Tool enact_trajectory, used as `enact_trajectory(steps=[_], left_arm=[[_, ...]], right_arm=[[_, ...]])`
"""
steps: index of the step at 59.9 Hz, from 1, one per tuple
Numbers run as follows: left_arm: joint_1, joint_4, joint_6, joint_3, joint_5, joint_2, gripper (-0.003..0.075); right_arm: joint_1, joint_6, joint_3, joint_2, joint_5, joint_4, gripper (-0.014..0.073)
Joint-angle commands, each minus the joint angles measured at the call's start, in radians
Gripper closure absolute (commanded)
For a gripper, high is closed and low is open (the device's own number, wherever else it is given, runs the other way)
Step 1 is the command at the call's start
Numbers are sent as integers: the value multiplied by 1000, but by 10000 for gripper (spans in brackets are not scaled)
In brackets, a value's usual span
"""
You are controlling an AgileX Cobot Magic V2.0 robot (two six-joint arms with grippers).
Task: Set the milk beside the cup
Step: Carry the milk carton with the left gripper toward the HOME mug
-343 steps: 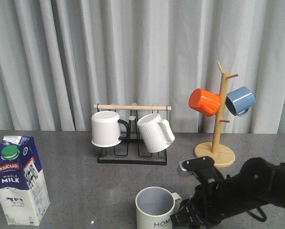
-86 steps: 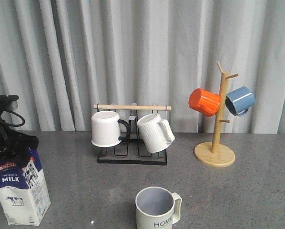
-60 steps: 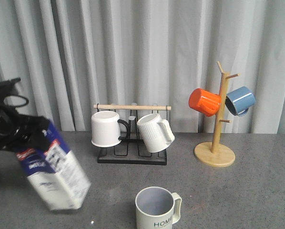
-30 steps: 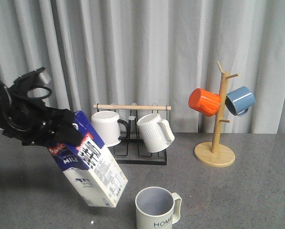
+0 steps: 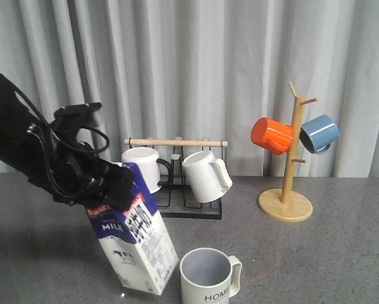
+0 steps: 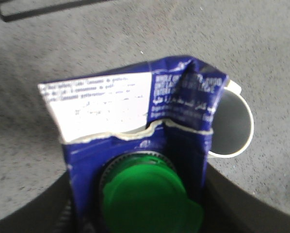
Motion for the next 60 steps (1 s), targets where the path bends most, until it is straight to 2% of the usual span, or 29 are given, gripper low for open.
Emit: enact_trajectory(steps=[1, 28, 38, 49, 60], left_arm=[[-31, -19, -13, -31, -16, -1, 728], [-55, -20, -11, -31, 43, 50, 724], [-55, -21, -11, -31, 66, 50, 692], [-55, -43, -11, -31, 66, 50, 584], [-55, -78, -11, -31, 66, 50, 401]], right_arm=[[-2, -3, -27, 0, -54, 7, 599], [-2, -3, -27, 0, -42, 10, 599], [-2, -3, -27, 0, -43, 10, 599], [-2, -3, -27, 0, -43, 11, 599], [-2, -3, -27, 0, -43, 11, 599]])
